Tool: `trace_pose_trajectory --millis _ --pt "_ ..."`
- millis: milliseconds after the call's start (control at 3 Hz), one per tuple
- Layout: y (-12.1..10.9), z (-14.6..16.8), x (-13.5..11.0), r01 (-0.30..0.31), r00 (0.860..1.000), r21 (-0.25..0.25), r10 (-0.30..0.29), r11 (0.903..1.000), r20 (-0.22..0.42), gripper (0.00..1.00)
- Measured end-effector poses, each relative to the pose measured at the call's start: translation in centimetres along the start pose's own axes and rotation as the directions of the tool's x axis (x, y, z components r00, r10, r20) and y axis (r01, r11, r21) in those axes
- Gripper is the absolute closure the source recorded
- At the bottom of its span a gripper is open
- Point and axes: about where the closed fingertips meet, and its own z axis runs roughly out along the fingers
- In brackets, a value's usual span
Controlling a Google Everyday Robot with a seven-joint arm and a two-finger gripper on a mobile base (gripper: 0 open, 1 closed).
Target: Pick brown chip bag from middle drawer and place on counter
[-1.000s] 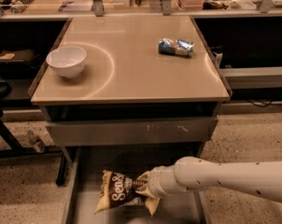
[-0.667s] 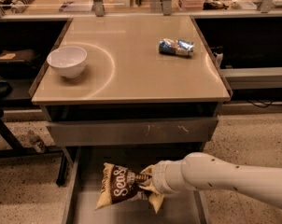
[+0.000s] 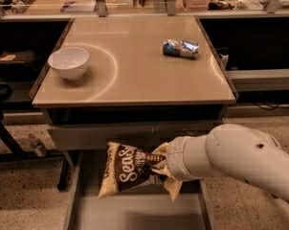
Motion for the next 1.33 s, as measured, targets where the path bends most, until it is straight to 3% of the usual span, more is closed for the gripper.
trace_pose_trajectory --millis 667,1000,1333 --pt "-0.7 -1.6 -1.0 0.018 1.0 0.025 -0.018 0.9995 -0.006 1.0" --pt "-2.5 -5.3 -3.7 0.067 0.998 0.068 -0.067 0.9955 -0.004 1.0" --pt "-4.9 -9.7 -6.2 0.122 0.992 0.135 -0.124 0.9833 0.007 1.0"
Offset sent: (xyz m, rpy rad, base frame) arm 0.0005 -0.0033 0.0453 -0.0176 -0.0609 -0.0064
